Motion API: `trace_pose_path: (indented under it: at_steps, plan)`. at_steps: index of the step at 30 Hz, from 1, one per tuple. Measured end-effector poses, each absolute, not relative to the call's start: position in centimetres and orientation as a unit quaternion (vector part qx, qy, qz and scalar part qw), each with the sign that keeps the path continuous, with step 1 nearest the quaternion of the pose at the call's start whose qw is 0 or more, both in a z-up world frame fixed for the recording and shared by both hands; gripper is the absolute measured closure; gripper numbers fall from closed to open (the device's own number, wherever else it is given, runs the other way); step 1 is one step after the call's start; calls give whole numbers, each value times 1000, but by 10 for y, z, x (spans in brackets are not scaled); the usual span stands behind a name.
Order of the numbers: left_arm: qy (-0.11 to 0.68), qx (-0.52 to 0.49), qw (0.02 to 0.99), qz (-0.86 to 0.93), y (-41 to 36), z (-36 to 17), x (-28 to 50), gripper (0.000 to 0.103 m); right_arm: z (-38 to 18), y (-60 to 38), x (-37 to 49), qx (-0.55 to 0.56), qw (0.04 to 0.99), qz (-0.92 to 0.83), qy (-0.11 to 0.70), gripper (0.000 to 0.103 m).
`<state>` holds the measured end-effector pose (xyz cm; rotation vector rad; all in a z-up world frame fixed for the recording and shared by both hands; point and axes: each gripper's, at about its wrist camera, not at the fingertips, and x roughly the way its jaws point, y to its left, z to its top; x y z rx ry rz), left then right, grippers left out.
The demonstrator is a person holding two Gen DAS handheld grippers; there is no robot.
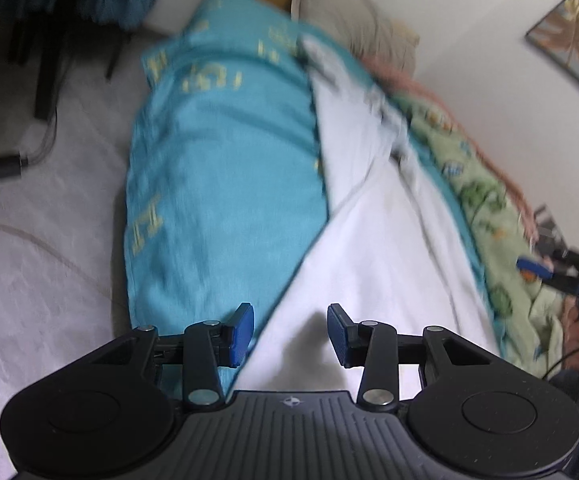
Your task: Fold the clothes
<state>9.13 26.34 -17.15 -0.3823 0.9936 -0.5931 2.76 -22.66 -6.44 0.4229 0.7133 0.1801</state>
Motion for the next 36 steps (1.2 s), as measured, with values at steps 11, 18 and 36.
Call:
trace_pose_path:
  at_steps: [11,18,36]
  plan:
    - [488,-108,812,-302,258,-157,81,97,-65,-228,28,215,907,96,349,21]
    - [409,29,837,-363,203,-78,47,101,-48,-233,17,202,924,86,313,21]
    - [411,190,814,-364,32,-36,-40,102,-32,-289,3,255,925,49,277,21]
